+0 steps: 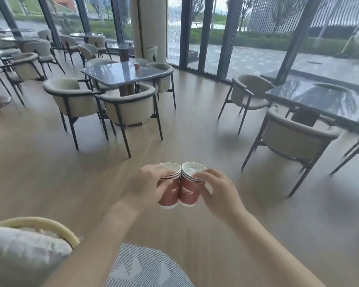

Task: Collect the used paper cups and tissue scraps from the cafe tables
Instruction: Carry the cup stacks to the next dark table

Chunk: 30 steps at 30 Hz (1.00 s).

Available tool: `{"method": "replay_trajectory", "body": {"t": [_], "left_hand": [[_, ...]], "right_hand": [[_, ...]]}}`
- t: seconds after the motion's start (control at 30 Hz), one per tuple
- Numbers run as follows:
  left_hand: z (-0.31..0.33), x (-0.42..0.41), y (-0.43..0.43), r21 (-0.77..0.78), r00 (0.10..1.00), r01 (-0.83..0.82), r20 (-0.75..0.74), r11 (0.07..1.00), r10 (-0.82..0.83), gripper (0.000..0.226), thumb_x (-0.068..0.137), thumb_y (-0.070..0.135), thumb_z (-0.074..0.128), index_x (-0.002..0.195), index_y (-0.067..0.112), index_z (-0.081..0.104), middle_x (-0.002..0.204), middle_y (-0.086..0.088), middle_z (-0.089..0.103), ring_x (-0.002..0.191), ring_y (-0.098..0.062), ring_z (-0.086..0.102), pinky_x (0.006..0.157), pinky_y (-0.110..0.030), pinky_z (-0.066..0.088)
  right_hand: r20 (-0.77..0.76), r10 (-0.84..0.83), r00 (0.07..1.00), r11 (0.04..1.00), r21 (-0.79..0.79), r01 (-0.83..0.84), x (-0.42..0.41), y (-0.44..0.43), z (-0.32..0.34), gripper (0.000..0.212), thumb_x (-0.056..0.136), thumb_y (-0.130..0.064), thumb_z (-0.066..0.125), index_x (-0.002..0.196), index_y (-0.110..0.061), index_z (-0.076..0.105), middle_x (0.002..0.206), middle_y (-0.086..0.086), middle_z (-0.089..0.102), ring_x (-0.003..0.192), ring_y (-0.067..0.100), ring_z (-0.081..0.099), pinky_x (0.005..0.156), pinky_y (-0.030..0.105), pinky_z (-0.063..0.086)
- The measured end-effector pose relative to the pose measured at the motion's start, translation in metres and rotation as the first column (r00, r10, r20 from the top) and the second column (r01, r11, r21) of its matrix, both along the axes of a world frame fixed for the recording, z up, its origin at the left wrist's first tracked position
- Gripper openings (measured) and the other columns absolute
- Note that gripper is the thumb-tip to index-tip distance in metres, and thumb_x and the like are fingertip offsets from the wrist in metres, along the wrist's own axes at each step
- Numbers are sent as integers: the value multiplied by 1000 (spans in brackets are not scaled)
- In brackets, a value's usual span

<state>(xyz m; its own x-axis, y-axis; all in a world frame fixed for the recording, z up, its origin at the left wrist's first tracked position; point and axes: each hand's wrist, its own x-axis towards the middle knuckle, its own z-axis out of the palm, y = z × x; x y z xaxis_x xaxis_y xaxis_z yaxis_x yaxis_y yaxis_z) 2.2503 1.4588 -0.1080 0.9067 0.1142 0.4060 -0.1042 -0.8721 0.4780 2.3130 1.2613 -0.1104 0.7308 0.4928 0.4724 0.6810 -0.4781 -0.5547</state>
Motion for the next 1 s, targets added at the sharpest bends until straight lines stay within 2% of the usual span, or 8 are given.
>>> {"method": "replay_trajectory", "body": {"t": [0.07, 0.13, 0.23, 0.33, 0.47, 0.67, 0.87, 1.0], "left_hand": [[15, 21, 16, 52, 999, 0, 32, 999, -1, 32, 75, 24, 60, 103, 37, 55, 99, 17, 65, 87, -7, 53, 61, -7, 32], [28, 44, 34, 102, 999, -11, 48, 995, 6, 32, 74, 27, 57, 104, 38, 50, 111, 20, 53, 90, -5, 49, 59, -5, 28], [43, 80, 62, 149, 994, -71, 90, 986, 58, 33, 74, 28, 57, 103, 41, 48, 117, 23, 46, 90, -6, 49, 54, -15, 35], [52, 117, 85, 144, 984, -145, 126, 979, 127, 37, 74, 25, 62, 102, 45, 47, 102, 23, 60, 82, -6, 56, 57, -24, 44], [47, 180, 107, 108, 971, -197, 162, 975, 178, 40, 74, 21, 66, 104, 41, 50, 92, 19, 68, 83, -14, 62, 62, -26, 48], [24, 311, 118, 1, 976, -208, 68, 978, 207, 29, 78, 20, 67, 98, 40, 62, 99, 17, 68, 94, -15, 60, 69, -27, 44], [-2, 426, 127, -6, 978, -207, 6, 978, 207, 18, 76, 20, 70, 91, 30, 67, 92, 12, 68, 90, -18, 59, 69, -25, 39], [-26, 482, 143, -9, 978, -204, -52, 979, 203, 19, 74, 19, 72, 89, 29, 67, 89, 12, 69, 86, -18, 60, 68, -26, 43]], "right_hand": [[22, 19, 1000, 1000, 3, -19, 26, 18, 10, 23, 81, -6, 66, 100, -18, 68, 100, -3, 66, 89, 23, 60, 75, 26, 42], [41, 30, 999, 999, 15, -31, 54, 40, 19, 22, 82, -7, 65, 100, -19, 67, 99, -5, 66, 88, 20, 60, 73, 22, 39], [60, 46, 997, 998, 44, -48, 97, 75, 28, 21, 82, -8, 65, 99, -19, 68, 98, -5, 66, 88, 16, 59, 72, 18, 38], [66, 78, 995, 994, 67, -82, 143, 107, 33, 21, 82, -7, 64, 98, -19, 68, 98, -5, 65, 88, 16, 58, 71, 19, 37], [71, 116, 991, 988, 95, -123, 210, 138, 28, 22, 82, -6, 62, 98, -20, 68, 100, -4, 66, 91, 19, 57, 73, 23, 39], [13, 101, 995, 992, 71, -102, 337, 149, 9, 18, 80, -5, 64, 93, -17, 69, 96, -3, 66, 90, 22, 58, 72, 24, 40], [-45, 59, 997, 998, 30, -58, 449, 155, -14, 16, 78, -6, 68, 90, -17, 68, 95, -5, 65, 91, 20, 57, 74, 23, 39], [-61, 60, 996, 998, -7, -61, 505, 165, -35, 16, 78, -5, 69, 89, -16, 69, 95, -4, 66, 90, 18, 56, 74, 15, 35]]}}
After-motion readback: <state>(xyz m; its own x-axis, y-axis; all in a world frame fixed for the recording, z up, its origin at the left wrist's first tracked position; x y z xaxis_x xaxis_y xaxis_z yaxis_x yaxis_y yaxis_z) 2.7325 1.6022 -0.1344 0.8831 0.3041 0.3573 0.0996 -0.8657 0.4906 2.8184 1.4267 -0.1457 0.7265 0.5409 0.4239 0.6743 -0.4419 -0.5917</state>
